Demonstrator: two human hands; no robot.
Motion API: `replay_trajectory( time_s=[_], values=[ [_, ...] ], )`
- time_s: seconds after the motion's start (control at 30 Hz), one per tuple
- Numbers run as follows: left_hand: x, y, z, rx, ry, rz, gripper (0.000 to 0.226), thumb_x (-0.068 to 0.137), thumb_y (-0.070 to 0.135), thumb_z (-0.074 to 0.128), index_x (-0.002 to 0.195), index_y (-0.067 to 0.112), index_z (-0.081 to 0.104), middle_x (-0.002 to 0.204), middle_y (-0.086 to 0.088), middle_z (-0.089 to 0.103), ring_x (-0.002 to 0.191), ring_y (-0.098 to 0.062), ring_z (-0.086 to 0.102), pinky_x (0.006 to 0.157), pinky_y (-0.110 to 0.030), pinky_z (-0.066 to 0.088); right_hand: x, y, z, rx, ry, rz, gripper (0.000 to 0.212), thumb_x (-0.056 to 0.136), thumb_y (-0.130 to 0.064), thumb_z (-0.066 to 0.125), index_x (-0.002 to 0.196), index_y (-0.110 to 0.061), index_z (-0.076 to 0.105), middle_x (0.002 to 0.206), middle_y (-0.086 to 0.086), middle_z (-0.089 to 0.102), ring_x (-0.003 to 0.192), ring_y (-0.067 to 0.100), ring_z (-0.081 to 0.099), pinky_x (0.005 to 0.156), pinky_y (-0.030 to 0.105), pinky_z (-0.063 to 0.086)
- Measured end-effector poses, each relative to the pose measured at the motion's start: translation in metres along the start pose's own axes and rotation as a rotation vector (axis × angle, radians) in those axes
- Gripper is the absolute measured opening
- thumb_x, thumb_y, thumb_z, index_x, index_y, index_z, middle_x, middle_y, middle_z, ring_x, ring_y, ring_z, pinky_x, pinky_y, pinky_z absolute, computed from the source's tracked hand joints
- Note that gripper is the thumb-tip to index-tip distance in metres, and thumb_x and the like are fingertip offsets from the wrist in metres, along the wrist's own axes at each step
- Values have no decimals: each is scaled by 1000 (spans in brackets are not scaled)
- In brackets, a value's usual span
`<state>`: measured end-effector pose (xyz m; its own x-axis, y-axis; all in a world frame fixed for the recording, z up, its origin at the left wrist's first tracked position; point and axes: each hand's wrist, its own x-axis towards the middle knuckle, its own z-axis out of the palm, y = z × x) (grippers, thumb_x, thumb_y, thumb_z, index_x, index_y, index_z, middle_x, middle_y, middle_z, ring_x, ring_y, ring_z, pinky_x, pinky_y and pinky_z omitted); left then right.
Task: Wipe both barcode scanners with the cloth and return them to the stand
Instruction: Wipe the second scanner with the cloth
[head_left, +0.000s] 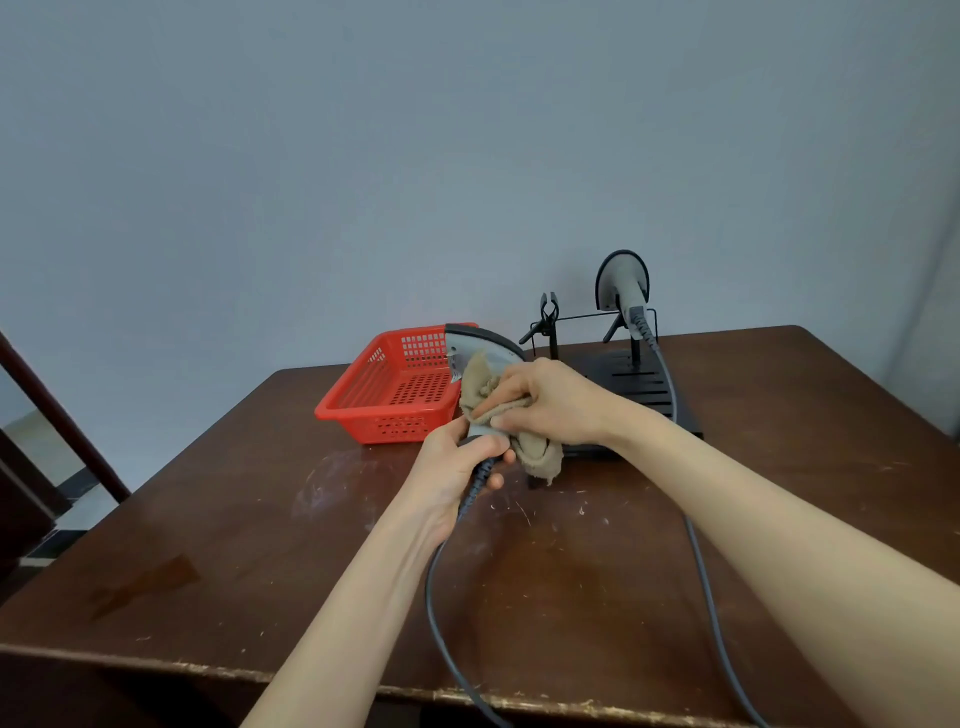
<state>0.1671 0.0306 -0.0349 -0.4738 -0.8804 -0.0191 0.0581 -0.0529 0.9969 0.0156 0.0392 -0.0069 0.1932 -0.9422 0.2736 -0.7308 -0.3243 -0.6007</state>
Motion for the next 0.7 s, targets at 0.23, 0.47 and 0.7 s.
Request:
replay_trajectory(
  time_s=[0.23, 0.47, 0.7],
  values=[
    [-3, 1, 1, 8, -29, -8, 17, 88, -7, 50, 101, 1, 57, 71, -12, 56, 42, -7, 52, 38, -15, 40, 10, 4, 4, -11, 257, 133, 22, 91, -21, 60, 110, -22, 72, 107, -8, 56, 114, 15, 52, 100, 30, 40],
    [0, 1, -6, 72, 11, 11, 20, 85, -6, 53, 102, 3, 58, 70, -10, 59, 41, -8, 52, 39, -22, 39, 7, -3, 6, 36, 126, 14, 21, 88, -13, 61, 102, -21, 74, 111, -5, 64, 114, 9, 53, 98, 22, 38],
    [-3, 2, -19, -158, 74, 46, 24, 88, -10, 47, 103, 2, 60, 89, -3, 68, 60, -11, 55, 37, -15, 38, -1, 16, -1, -336, -50, 339, 16, 87, -17, 53, 95, -29, 60, 98, 1, 60, 93, 25, 60, 73, 31, 46]
  ],
)
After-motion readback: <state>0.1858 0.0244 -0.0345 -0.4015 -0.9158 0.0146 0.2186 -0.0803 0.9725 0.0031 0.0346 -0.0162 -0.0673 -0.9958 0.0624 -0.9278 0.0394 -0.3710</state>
